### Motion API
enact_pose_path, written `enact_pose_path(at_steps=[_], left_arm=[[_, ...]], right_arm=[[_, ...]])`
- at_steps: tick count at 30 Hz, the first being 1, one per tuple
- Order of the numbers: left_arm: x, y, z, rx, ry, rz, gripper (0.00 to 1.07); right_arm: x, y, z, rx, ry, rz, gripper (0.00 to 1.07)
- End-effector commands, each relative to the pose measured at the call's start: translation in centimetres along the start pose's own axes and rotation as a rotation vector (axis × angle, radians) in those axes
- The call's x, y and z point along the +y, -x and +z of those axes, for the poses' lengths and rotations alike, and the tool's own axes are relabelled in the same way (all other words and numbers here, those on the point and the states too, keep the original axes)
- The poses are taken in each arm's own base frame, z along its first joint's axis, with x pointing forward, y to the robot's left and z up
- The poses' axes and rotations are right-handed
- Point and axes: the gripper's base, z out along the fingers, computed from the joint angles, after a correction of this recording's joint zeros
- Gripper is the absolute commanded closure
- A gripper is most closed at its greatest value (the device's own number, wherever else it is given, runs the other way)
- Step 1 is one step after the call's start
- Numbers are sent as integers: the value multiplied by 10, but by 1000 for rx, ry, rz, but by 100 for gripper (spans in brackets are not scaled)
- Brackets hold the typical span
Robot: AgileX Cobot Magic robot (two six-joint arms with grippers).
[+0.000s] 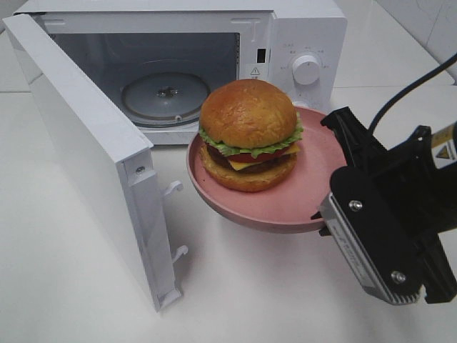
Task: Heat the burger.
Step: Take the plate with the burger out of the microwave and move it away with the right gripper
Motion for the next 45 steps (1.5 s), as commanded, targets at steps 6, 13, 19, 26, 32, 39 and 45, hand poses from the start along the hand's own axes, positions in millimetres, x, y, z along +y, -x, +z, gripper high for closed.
enact_pose_path(at_steps=[6, 13, 19, 26, 32, 39, 45], left_arm=[[0, -2, -2, -18, 6, -2, 6], [0, -2, -2, -18, 6, -2, 6], [0, -2, -2, -18, 6, -2, 6], [0, -2, -2, -18, 6, -2, 6], [0, -2, -2, -18, 6, -2, 6], [0, -2, -2, -18, 6, -2, 6], [0, -2, -2, -18, 6, -2, 6]], right_arm=[[18, -3, -22, -5, -99, 61, 107], [46, -10, -41, 53, -111, 114, 107], [57, -15, -55, 96, -127, 148, 107], [69, -19, -72, 131, -153, 205, 107], [76, -22, -79, 158, -155, 242, 107], [82, -31, -86, 247, -170, 350, 107], [85, -38, -88, 321, -170, 415, 107]])
